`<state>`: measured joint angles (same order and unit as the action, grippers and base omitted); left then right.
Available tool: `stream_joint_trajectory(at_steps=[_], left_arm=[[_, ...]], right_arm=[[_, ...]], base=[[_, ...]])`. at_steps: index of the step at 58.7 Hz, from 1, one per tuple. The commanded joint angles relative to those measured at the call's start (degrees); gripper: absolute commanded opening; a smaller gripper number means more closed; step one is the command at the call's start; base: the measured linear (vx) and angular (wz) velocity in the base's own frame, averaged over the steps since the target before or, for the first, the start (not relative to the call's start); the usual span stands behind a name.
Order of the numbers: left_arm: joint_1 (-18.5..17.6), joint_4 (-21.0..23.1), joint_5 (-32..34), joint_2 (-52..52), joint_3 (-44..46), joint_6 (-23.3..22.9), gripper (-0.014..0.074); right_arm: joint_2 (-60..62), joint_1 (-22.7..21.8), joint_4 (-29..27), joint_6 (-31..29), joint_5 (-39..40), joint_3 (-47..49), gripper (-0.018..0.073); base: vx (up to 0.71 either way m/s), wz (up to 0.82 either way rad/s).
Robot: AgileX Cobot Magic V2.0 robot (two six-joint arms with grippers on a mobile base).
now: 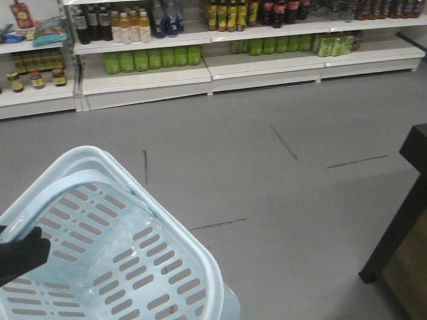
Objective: Pick three apples into basket with both arms
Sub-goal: 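Drive the base across the floor holding the basket in the left gripper, then approach the table of apples and oranges with the basket held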
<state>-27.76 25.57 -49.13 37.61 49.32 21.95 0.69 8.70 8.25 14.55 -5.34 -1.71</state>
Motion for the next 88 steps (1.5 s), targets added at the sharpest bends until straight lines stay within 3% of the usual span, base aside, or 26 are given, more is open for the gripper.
stream_joint_trajectory(at_steps=[1, 88], left_arm=[[-0.3, 2.1, 5.5, -0.1, 1.7, -0.5, -0.0006], [-0.3, 2.1, 5.5, -0.1, 1.7, -0.5, -0.0006]], right_arm=[[0.6, -0.2, 0.7, -0.4, 4.2, -0.7, -0.0005], [0.6, -0.2, 0.7, -0.4, 4.2, -0.7, -0.0005]], base=[[0.21, -0.51], [0.15, -0.57]])
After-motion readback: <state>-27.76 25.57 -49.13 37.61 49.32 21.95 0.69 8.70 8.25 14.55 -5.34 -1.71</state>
